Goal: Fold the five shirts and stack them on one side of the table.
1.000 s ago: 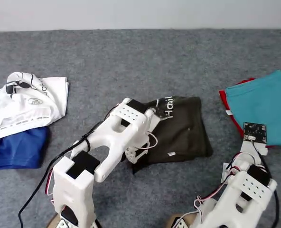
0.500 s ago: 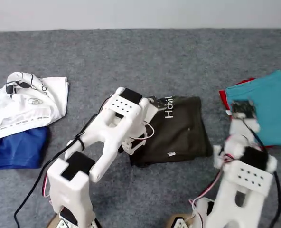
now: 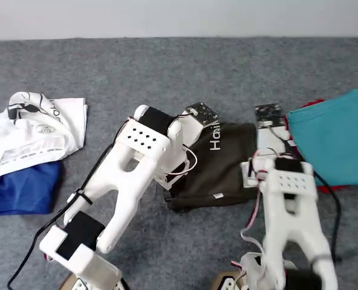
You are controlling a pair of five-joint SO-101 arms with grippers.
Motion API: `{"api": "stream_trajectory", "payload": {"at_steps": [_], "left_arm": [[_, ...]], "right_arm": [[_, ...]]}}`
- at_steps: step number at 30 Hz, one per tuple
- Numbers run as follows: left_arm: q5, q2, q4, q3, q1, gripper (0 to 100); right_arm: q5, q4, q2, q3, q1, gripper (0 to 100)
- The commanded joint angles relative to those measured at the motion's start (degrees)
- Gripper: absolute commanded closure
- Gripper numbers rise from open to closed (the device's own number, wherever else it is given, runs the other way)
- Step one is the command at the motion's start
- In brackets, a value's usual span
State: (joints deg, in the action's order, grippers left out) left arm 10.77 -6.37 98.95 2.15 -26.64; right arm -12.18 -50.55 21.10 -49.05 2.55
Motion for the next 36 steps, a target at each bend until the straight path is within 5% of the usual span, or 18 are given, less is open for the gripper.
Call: {"api": "stream_trajectory", "payload": {"at_steps": [1,7,13,19,23,36], "left_arm": [[0.44,2.64,1.76,-1.54,-0.26,80],[0.26,2.81,1.76,-0.04,-0.09,80],[0.26,3.16,1.76,4.35,0.0,80],[0.26,3.16,1.76,5.23,0.0,80],[0.26,3.16,1.76,5.23,0.0,80],[0.18,3.08,1.76,5.32,0.0,80]], "right_arm": [[1.14,2.68,-10.68,7.65,-3.74,67.1],[3.69,2.42,-29.32,17.76,-6.81,67.3],[3.6,-9.54,-39.25,31.03,-7.6,68.6],[-5.89,-15.52,-44.09,36.04,-13.85,98.0],[-6.77,-17.8,-44.18,36.48,-15.96,95.4],[-6.42,-20.26,-33.63,54.07,-2.86,98.8]]}}
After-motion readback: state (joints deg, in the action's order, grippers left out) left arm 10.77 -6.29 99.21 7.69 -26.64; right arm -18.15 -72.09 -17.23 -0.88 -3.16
